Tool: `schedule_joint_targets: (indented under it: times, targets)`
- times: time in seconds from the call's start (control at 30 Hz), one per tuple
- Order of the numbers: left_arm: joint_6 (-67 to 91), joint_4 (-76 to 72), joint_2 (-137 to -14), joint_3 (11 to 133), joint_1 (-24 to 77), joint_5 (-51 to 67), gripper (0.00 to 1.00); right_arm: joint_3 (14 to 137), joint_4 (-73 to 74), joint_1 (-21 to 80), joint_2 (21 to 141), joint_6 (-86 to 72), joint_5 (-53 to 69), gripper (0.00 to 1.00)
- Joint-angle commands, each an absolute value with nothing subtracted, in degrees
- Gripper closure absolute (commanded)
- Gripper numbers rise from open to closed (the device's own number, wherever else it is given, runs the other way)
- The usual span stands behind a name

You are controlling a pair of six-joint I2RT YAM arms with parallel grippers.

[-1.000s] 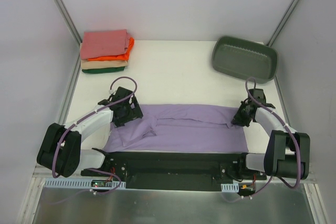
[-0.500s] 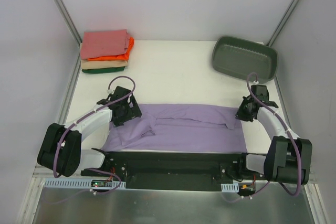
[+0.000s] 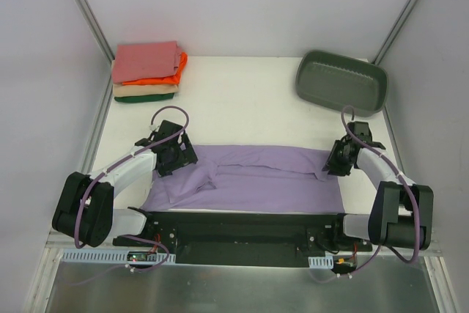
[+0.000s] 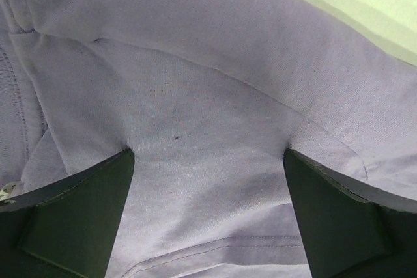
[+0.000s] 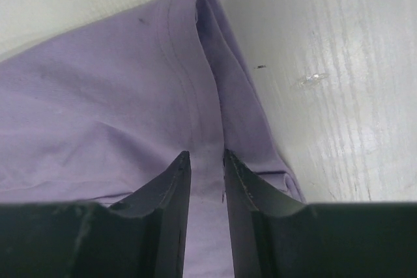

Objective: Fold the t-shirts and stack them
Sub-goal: Fold the other side of the tshirt into a rectangle

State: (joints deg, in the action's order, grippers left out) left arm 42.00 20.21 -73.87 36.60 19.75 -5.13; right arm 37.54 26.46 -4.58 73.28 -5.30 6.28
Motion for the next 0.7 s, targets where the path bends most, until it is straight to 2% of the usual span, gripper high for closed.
schedule_joint_targets:
  times: [0.0, 0.2, 0.3, 0.47, 0.57, 0.67]
  targets:
    - [40.52, 21.53, -74.88, 34.98, 18.81, -7.03, 0.01, 37.00, 26.46, -4.92, 75.06, -6.06, 8.00, 0.70]
    - [40.61, 21.53, -74.71, 35.07, 18.72, -6.95, 0.01, 36.65, 25.58, -4.83, 77.08, -6.06, 10.28, 0.71]
    - [40.61, 21.53, -74.88, 35.07, 18.72, -7.12, 0.01, 36.56, 24.35, -4.83, 77.69, -6.06, 10.46, 0.83]
    - [40.61, 21.53, -74.97, 35.07, 18.72, -6.86, 0.01, 37.35, 23.38, -4.75, 77.96, -6.24, 11.86, 0.92]
    - [40.52, 21.53, -74.80, 35.07, 18.72, -6.94, 0.01, 38.49, 25.21, -4.66, 77.08, -6.24, 10.64, 0.92]
    - [40.52, 21.53, -74.88, 35.16, 18.63, -7.03, 0.01, 39.55, 27.50, -4.75, 76.20, -5.89, 9.93, 0.84]
